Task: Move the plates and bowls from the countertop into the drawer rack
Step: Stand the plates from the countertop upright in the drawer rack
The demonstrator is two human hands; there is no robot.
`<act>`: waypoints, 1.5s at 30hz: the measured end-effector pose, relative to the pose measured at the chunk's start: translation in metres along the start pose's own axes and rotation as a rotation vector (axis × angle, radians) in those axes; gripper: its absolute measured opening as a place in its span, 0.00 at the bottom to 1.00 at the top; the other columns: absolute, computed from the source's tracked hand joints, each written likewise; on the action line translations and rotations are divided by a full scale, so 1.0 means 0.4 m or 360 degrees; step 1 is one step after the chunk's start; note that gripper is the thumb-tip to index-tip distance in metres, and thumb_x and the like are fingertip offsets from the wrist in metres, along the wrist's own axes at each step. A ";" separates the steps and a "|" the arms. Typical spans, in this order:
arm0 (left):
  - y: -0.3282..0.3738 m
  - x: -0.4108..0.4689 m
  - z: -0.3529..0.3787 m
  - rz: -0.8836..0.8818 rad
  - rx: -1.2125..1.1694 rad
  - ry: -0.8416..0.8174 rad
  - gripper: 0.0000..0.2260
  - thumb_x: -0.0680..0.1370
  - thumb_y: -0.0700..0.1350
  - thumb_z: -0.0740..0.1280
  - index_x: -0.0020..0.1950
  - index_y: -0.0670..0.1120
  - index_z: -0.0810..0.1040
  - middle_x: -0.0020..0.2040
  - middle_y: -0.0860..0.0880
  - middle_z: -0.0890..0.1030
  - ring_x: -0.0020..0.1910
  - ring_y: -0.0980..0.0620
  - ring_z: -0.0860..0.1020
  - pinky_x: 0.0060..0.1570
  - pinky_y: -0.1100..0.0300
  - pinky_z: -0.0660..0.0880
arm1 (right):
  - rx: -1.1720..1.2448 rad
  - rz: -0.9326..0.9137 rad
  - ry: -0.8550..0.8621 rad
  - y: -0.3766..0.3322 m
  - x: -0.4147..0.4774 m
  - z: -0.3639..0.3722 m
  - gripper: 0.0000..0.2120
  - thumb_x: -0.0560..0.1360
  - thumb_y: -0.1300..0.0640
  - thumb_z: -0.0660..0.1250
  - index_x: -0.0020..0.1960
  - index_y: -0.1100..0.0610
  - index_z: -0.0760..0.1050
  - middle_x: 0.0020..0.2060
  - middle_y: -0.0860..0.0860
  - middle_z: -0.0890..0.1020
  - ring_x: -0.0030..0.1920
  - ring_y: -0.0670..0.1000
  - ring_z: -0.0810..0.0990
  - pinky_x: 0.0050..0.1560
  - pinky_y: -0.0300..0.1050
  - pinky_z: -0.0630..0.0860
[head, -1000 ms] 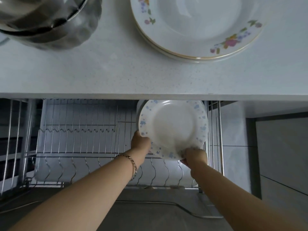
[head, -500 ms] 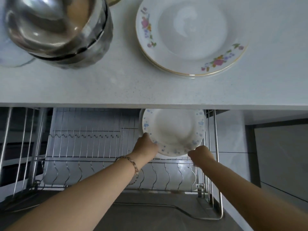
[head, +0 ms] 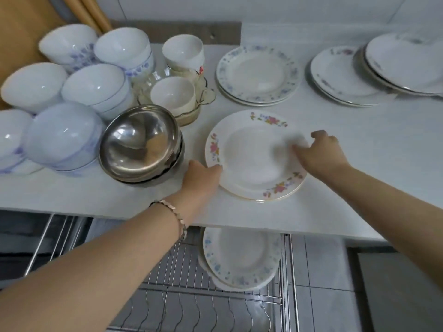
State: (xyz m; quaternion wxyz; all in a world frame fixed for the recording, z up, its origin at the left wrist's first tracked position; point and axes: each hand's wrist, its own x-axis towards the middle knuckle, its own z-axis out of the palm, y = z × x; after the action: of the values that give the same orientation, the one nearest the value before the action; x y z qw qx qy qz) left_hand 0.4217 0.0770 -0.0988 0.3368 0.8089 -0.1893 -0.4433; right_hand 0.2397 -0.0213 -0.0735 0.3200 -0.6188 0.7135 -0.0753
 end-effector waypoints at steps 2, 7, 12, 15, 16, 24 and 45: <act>0.013 0.027 0.022 -0.0131 -0.0190 -0.0106 0.18 0.74 0.40 0.64 0.64 0.39 0.70 0.60 0.39 0.78 0.54 0.39 0.79 0.39 0.52 0.79 | 0.0032 0.0138 -0.0001 0.028 0.052 0.027 0.17 0.76 0.54 0.59 0.61 0.60 0.69 0.62 0.64 0.72 0.57 0.63 0.74 0.56 0.49 0.74; 0.016 0.066 0.034 -0.0170 -0.0464 -0.0139 0.18 0.77 0.30 0.60 0.65 0.41 0.71 0.64 0.40 0.75 0.60 0.39 0.76 0.47 0.48 0.77 | 0.0414 0.0231 -0.0010 0.076 0.050 0.080 0.08 0.73 0.60 0.61 0.35 0.60 0.70 0.38 0.58 0.75 0.41 0.57 0.74 0.42 0.46 0.73; -0.031 0.011 0.020 -0.0137 -0.0451 -0.0160 0.18 0.76 0.28 0.61 0.64 0.41 0.72 0.63 0.41 0.76 0.62 0.39 0.75 0.48 0.49 0.76 | 0.0674 0.0243 0.0045 0.121 -0.024 0.084 0.08 0.74 0.59 0.64 0.39 0.61 0.74 0.41 0.57 0.77 0.43 0.55 0.76 0.52 0.51 0.77; -0.102 -0.068 -0.023 -0.0165 -0.0367 -0.0257 0.19 0.74 0.27 0.62 0.61 0.43 0.69 0.61 0.42 0.76 0.58 0.39 0.77 0.40 0.51 0.79 | 0.0696 0.0243 0.0046 0.176 -0.138 0.079 0.10 0.73 0.61 0.65 0.47 0.69 0.76 0.39 0.59 0.78 0.40 0.56 0.76 0.47 0.53 0.77; -0.130 -0.097 -0.043 -0.0188 -0.0293 -0.0325 0.19 0.73 0.27 0.63 0.60 0.43 0.68 0.60 0.42 0.77 0.57 0.40 0.78 0.37 0.53 0.79 | 0.0668 0.0231 0.0037 0.198 -0.184 0.077 0.11 0.72 0.61 0.66 0.47 0.70 0.76 0.37 0.59 0.77 0.39 0.55 0.75 0.44 0.51 0.76; -0.394 -0.286 -0.165 -0.0426 0.0352 -0.0873 0.21 0.70 0.27 0.67 0.56 0.47 0.69 0.46 0.52 0.80 0.45 0.55 0.78 0.33 0.64 0.79 | 0.0461 0.0363 -0.0374 0.295 -0.564 0.127 0.07 0.74 0.61 0.66 0.51 0.58 0.71 0.42 0.56 0.80 0.43 0.58 0.79 0.39 0.47 0.73; -0.569 0.091 0.072 -0.0490 0.0687 -0.0274 0.12 0.74 0.30 0.65 0.56 0.37 0.76 0.57 0.41 0.80 0.56 0.43 0.80 0.53 0.55 0.80 | 0.0505 0.1048 -0.0128 0.457 -0.291 0.569 0.15 0.74 0.63 0.62 0.60 0.65 0.76 0.46 0.60 0.80 0.43 0.59 0.76 0.40 0.41 0.68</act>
State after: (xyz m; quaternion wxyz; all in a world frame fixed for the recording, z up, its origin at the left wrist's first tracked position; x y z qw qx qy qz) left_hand 0.4185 0.2038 -0.2932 0.0680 0.8405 -0.1822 -0.5057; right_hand 0.2158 0.1936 -0.3015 0.4469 -0.3010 0.8407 -0.0535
